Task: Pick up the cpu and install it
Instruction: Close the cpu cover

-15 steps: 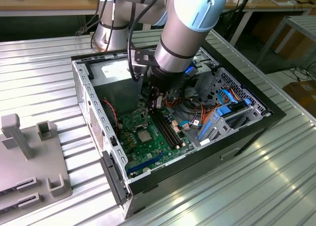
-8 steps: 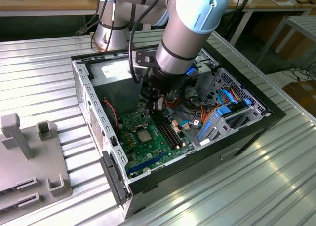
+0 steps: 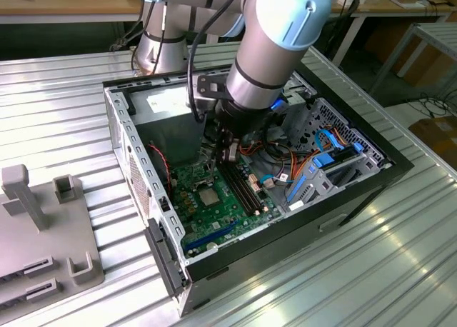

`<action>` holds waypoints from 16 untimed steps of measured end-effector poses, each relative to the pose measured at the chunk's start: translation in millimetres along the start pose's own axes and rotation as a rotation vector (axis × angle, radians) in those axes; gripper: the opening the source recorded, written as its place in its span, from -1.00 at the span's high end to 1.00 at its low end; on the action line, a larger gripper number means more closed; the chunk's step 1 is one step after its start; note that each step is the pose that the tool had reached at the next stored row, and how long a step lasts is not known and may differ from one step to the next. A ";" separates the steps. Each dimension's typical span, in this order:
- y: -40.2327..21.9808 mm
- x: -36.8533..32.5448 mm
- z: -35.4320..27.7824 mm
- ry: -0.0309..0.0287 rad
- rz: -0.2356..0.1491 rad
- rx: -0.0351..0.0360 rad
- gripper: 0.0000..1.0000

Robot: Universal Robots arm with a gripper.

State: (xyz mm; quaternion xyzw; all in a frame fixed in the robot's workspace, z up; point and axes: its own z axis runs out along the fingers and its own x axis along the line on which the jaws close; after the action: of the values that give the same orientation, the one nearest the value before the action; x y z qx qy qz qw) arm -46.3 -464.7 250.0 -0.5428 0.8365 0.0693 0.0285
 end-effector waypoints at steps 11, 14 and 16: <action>-2.0 4.5 -0.7 0.0001 -0.001 -0.0001 0.79; -2.7 6.0 -1.0 0.0000 -0.001 -0.0001 0.79; -3.3 7.3 -1.2 0.0001 -0.001 -0.0001 0.79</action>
State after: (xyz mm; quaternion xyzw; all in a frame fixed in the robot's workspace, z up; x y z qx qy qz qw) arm -46.3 -472.8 250.0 -0.5432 0.8362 0.0693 0.0285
